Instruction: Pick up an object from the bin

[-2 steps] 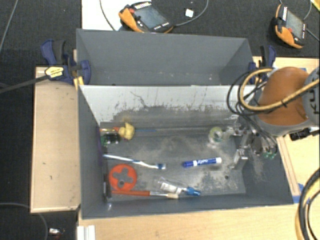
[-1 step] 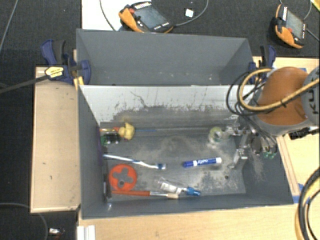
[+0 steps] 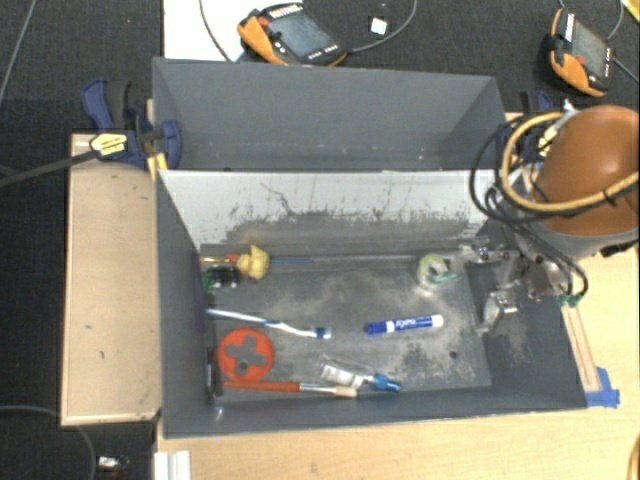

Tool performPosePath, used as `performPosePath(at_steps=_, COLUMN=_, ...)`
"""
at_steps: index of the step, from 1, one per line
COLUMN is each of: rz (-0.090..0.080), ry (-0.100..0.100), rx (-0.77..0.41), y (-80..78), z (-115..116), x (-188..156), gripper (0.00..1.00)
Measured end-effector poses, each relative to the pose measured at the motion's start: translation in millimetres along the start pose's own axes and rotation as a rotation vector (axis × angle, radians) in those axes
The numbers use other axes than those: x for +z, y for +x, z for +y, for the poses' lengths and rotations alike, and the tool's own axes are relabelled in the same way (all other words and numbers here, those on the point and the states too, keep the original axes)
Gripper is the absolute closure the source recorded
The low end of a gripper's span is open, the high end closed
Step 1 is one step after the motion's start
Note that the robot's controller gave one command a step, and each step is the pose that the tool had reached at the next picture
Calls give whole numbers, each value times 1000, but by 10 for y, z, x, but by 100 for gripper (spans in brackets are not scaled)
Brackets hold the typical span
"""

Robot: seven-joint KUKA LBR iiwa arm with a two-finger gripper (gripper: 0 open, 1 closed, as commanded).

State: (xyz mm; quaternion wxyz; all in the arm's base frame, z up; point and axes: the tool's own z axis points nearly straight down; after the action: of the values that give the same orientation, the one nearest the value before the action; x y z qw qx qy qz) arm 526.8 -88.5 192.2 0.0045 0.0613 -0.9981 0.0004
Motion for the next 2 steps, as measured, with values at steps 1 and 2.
performPosePath(at_steps=1, rz=-8, ry=3, rx=-75, y=-210, z=-20, x=610, gripper=0)
performPosePath(at_steps=2, rz=-7, ry=3, rx=-224, y=-258, z=10, x=326, gripper=0)
